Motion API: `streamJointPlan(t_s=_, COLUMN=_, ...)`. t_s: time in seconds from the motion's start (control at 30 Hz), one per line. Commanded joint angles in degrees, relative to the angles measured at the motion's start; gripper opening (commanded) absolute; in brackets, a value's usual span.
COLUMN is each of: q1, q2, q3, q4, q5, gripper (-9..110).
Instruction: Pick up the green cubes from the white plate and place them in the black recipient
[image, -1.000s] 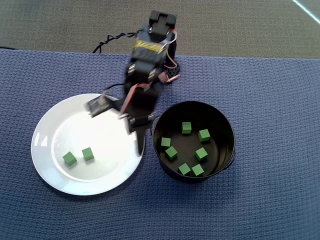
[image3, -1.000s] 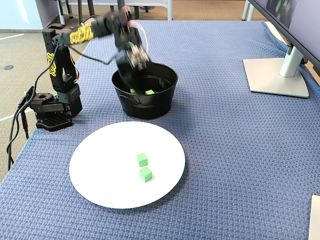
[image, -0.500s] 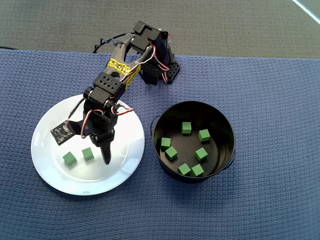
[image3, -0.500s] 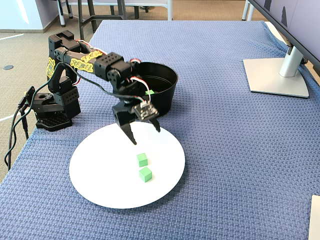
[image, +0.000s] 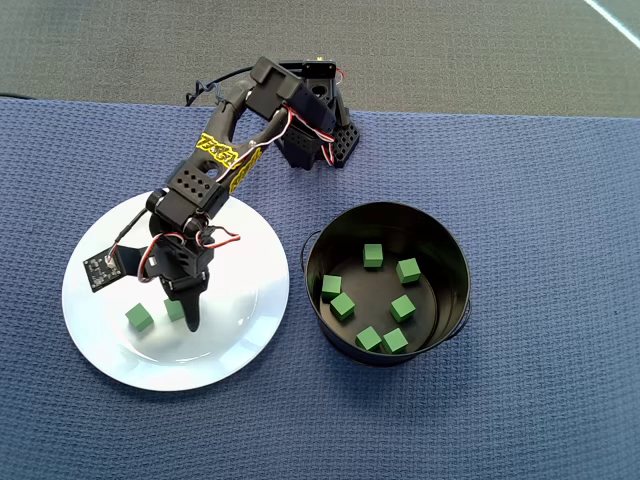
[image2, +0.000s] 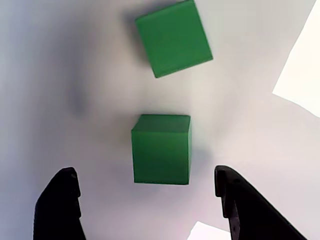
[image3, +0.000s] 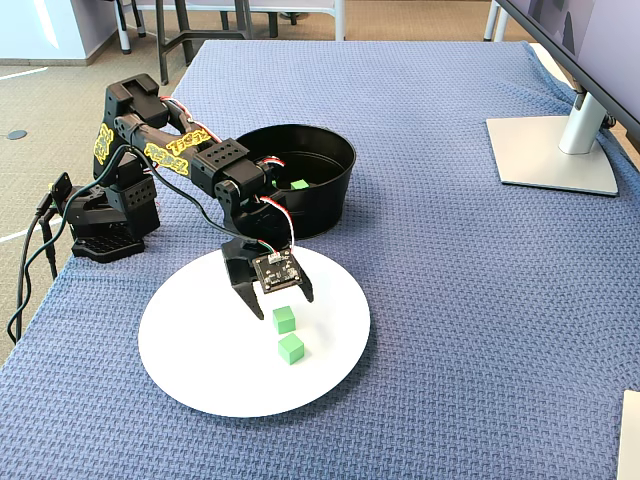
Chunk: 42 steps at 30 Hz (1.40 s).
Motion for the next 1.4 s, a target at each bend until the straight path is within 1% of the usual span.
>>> streamJointPlan(t_s=0.0, q1=1.1, q2=-0.5, q3=-4.7, q4=-0.4, q5=1.0, gripper=26)
streamJointPlan(t_s=0.37, q1=1.8, q2=-2.0, q3=-6.3, q4=-0.5, q5=0.9, gripper=26)
streamJointPlan(t_s=0.4, q1=1.7, q2=-2.0, q3=-6.3, q4=-1.1, q5=1.5, gripper=15)
streamJointPlan(t_s=0.43, q1=1.7, q2=-2.0, q3=-6.3, q4=-2.0, q5=2.8, gripper=0)
streamJointPlan(t_s=0.5, q1=1.7, q2=-1.3, q3=-5.1, q4=-2.3, q5=1.2, gripper=0)
streamJointPlan(t_s=0.73, q1=1.4, q2=1.1, q3=-2.6, q4=-3.8, q5=4.5, gripper=0)
streamJointPlan(t_s=0.83, q1=1.3, q2=6.2, q3=-1.3, q4=-2.1, q5=9.8, gripper=0)
streamJointPlan(t_s=0.97, q1=0.5, q2=20.0, q3=1.1, q4=5.2, q5=21.3, gripper=0)
streamJointPlan(t_s=1.13, q1=-3.3, q2=35.9, q3=1.9, q4=13.5, q5=31.5, gripper=0)
streamJointPlan(t_s=1.23, q1=-8.6, q2=44.3, q3=4.7, q4=15.7, q5=37.4, gripper=0)
streamJointPlan(t_s=1.37, q1=-21.0, q2=48.4, q3=6.7, q4=19.2, q5=43.9, gripper=0)
